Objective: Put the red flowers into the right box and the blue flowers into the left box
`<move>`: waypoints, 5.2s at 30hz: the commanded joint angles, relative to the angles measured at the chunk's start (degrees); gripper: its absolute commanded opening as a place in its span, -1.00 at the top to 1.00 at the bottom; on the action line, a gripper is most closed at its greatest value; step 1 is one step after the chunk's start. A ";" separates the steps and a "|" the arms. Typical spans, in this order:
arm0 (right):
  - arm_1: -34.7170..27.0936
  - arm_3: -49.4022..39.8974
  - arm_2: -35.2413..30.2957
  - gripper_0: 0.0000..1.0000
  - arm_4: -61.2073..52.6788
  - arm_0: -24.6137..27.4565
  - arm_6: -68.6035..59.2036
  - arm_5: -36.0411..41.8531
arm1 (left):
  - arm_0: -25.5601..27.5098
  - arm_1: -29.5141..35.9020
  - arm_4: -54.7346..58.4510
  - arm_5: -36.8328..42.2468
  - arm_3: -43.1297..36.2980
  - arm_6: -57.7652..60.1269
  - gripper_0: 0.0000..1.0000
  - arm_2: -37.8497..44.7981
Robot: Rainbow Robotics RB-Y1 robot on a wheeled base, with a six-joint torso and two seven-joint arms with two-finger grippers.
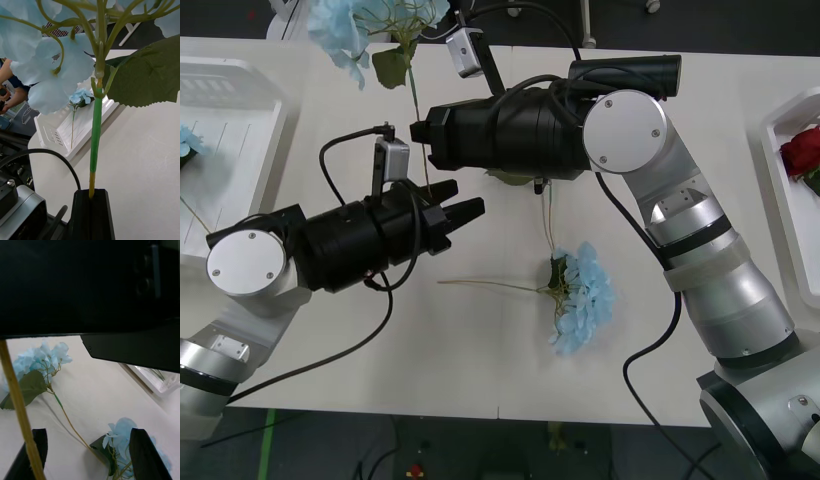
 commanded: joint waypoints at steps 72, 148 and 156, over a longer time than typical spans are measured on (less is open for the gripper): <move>-15.18 -6.31 10.34 -1.00 7.57 -0.53 -122.60 16.91 | -16.41 18.22 -42.33 5.23 44.88 10.92 -0.49 46.29; -17.91 -5.52 25.45 1.00 26.11 2.02 -144.57 24.47 | 0.46 5.82 -6.65 35.29 -2.76 -12.85 -1.00 26.43; -20.63 -6.93 16.14 1.00 20.22 -0.62 -122.16 26.31 | 0.46 5.74 -6.91 35.11 -2.67 -12.85 -1.00 25.82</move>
